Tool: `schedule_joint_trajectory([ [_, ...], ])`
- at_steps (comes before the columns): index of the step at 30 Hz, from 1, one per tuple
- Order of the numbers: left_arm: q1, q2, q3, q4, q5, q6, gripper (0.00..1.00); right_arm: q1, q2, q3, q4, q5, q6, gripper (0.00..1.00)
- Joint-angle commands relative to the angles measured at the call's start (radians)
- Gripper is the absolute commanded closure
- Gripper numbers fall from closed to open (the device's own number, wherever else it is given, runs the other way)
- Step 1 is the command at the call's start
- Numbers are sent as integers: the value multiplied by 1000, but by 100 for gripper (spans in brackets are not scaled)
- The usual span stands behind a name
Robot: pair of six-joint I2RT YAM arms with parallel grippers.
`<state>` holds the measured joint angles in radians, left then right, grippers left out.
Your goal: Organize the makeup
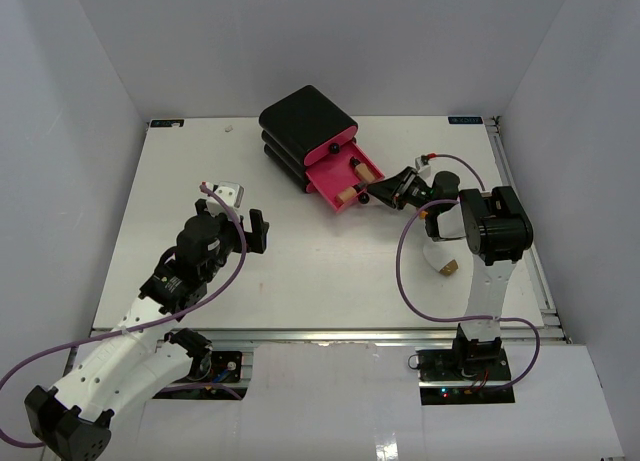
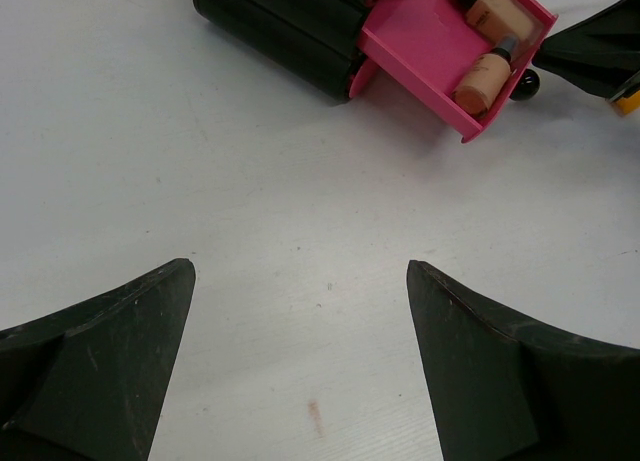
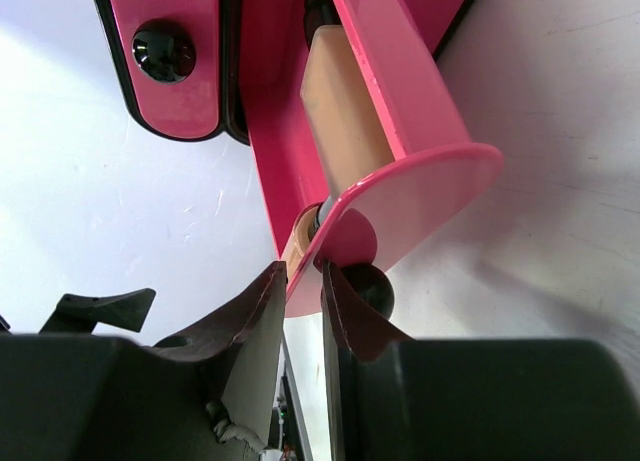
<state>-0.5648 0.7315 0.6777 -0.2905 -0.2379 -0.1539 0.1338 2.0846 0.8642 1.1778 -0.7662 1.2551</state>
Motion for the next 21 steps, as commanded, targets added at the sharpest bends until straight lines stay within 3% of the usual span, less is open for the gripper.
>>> schedule_joint_trajectory([
  [1, 8, 7, -6, 22, 11, 5, 2, 13, -22, 38, 32, -13, -78, 72],
  [12, 9, 5, -6, 21, 15, 5, 2, -26, -152, -42, -185, -27, -347, 47],
  [21, 8, 5, -5, 22, 17, 5, 2, -33, -134, -100, -234, -33, -393, 48],
])
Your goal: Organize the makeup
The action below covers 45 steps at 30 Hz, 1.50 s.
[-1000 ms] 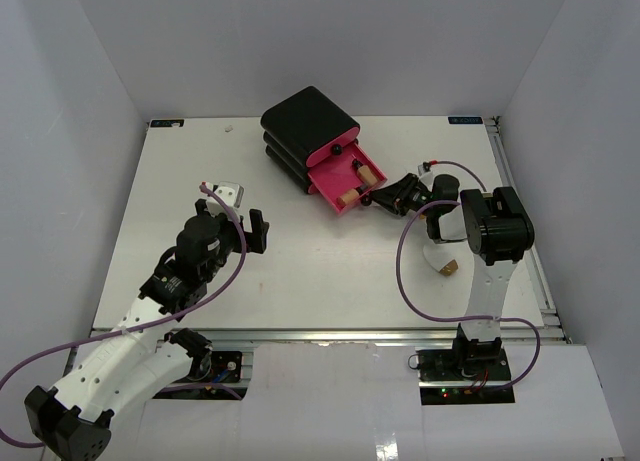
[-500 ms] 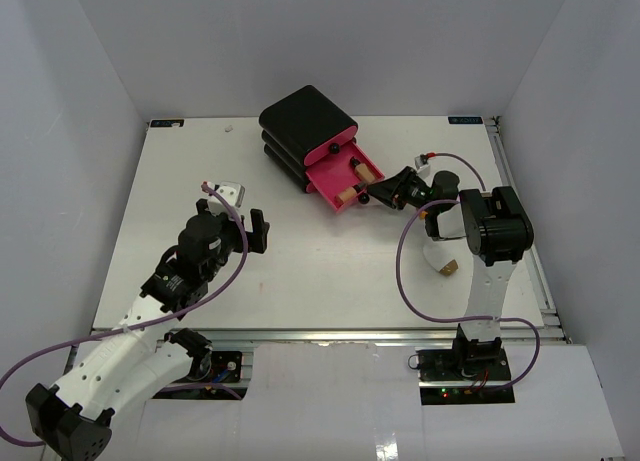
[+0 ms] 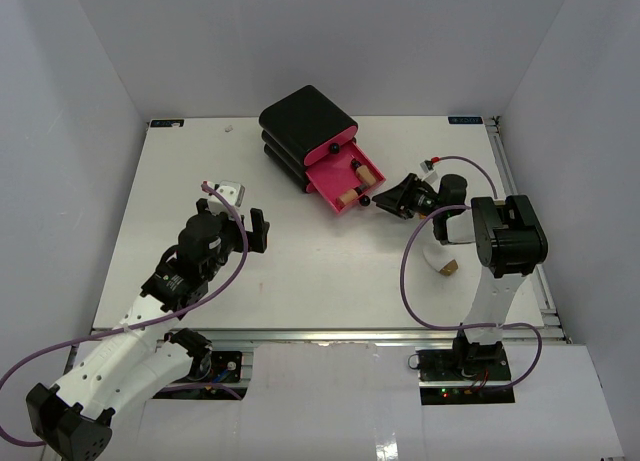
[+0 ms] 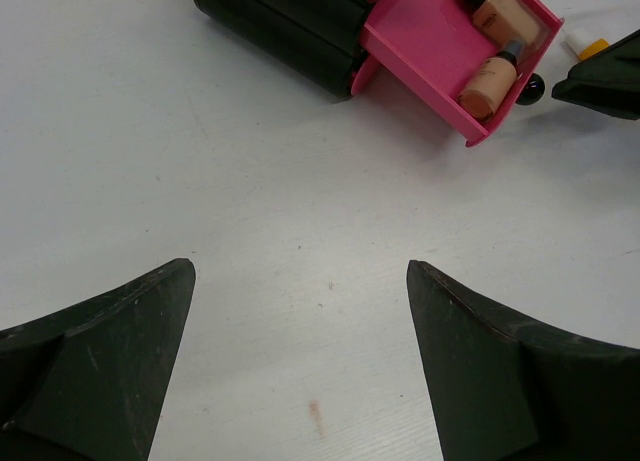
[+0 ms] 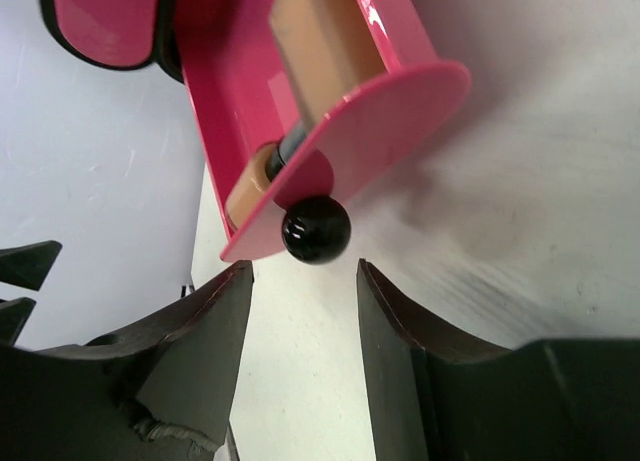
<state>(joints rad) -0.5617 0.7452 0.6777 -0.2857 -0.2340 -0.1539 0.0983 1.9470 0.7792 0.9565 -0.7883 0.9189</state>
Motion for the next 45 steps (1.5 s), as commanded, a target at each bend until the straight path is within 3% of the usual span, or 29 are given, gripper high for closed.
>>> schedule_joint_trajectory([
  [1, 5, -9, -4, 16, 13, 5, 2, 3, 11, -18, -13, -10, -62, 48],
  [30, 14, 3, -5, 19, 22, 5, 2, 40, 140, 74, 175, -54, 85, 48],
  [45, 14, 2, -6, 17, 19, 5, 2, 52, 170, 120, 167, -59, 105, 59],
])
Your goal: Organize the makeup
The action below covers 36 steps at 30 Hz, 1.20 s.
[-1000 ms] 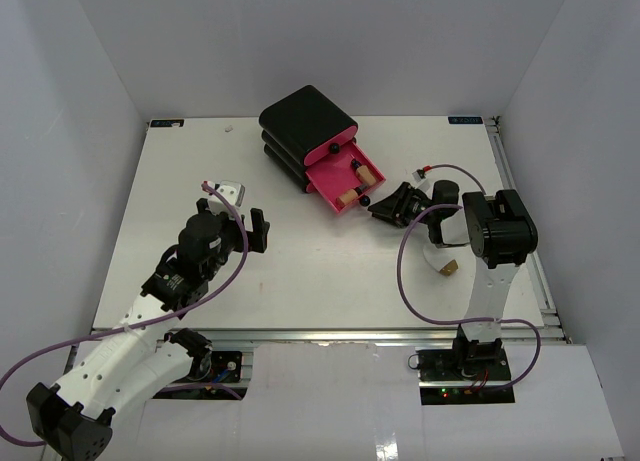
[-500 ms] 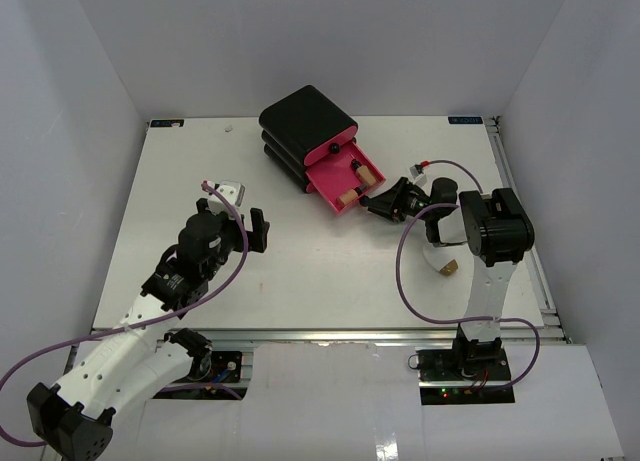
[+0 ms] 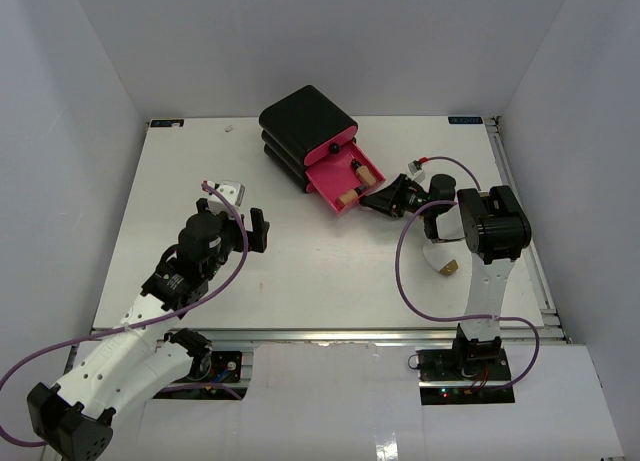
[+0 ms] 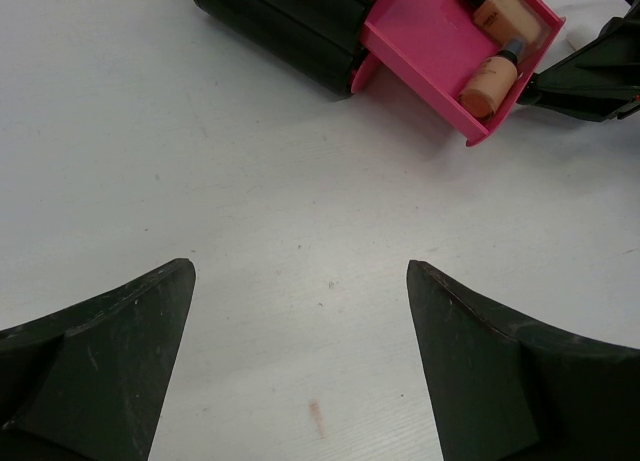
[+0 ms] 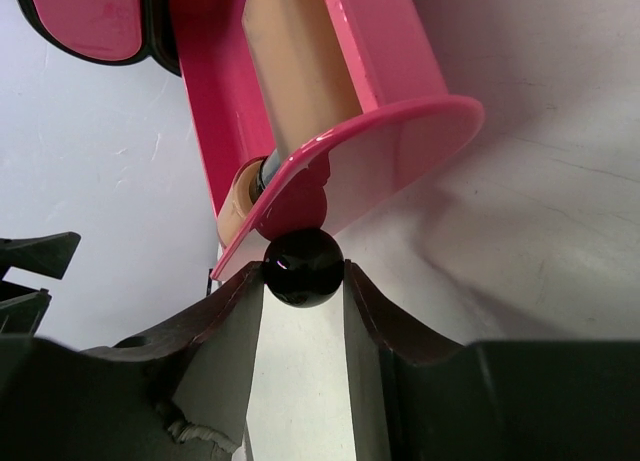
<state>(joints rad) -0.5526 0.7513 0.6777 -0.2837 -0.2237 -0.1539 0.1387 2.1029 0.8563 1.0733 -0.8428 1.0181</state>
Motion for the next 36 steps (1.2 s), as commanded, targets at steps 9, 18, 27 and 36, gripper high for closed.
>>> schedule_joint_trajectory([
  [9, 5, -2, -5, 16, 9, 5, 2, 15, -11, 41, 63, -9, 2, 62],
  [18, 5, -1, -5, 16, 14, 5, 2, 15, -72, 52, 58, 4, 28, 63],
  [27, 5, 0, -5, 16, 17, 4, 2, 15, -108, 76, 20, 13, 32, 63],
  [36, 5, 8, -4, 16, 17, 4, 2, 19, -101, 134, -29, 24, 22, 62],
])
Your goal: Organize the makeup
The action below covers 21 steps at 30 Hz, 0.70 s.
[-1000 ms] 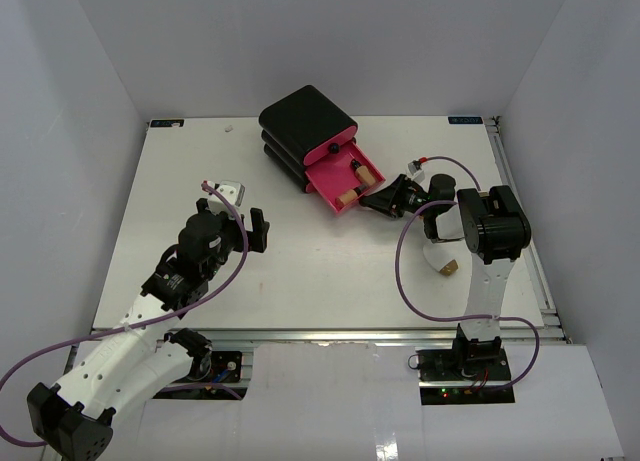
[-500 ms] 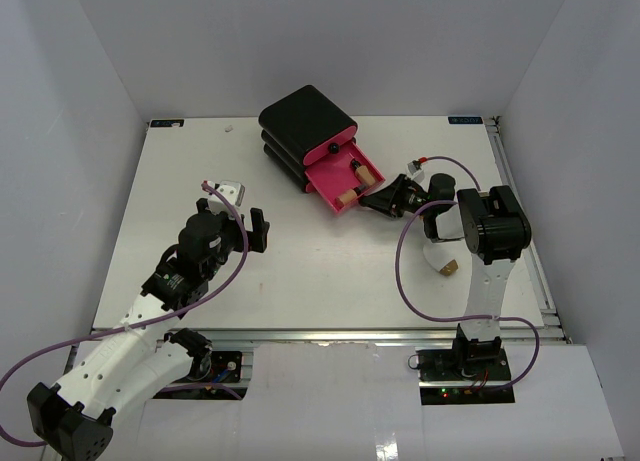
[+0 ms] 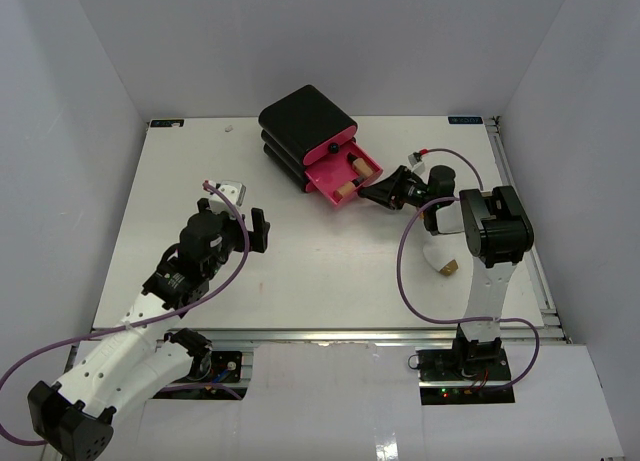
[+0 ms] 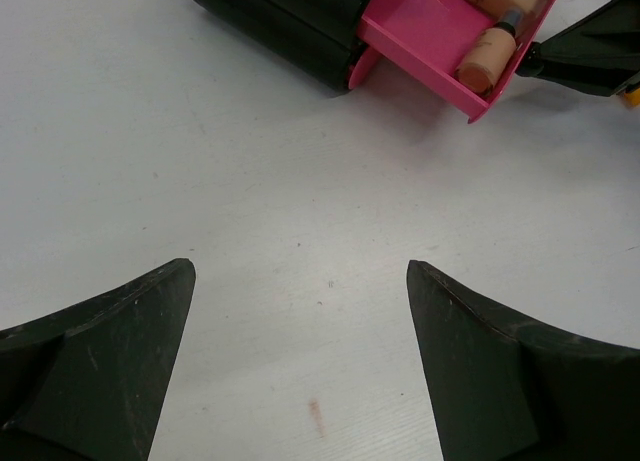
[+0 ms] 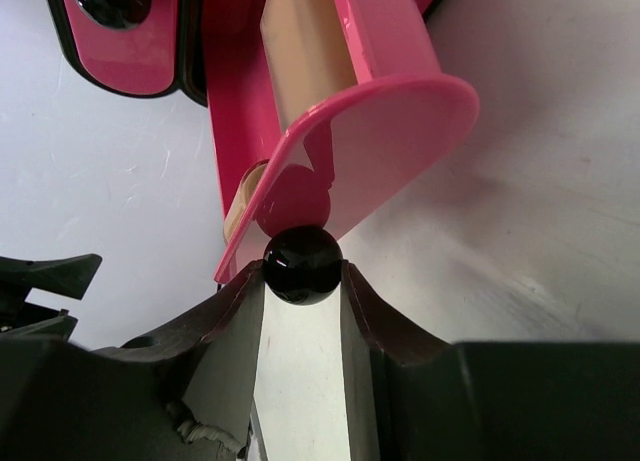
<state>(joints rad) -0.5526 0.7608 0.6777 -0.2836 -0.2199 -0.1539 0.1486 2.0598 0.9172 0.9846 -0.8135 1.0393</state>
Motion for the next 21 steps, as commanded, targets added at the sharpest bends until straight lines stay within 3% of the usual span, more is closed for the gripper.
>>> schedule_joint_trajectory([
  [1, 5, -1, -4, 17, 12, 4, 2, 10, -54, 83, 54, -4, -1, 62],
  [21, 17, 11, -4, 17, 11, 4, 2, 69, 90, 327, -59, 30, -14, 60],
])
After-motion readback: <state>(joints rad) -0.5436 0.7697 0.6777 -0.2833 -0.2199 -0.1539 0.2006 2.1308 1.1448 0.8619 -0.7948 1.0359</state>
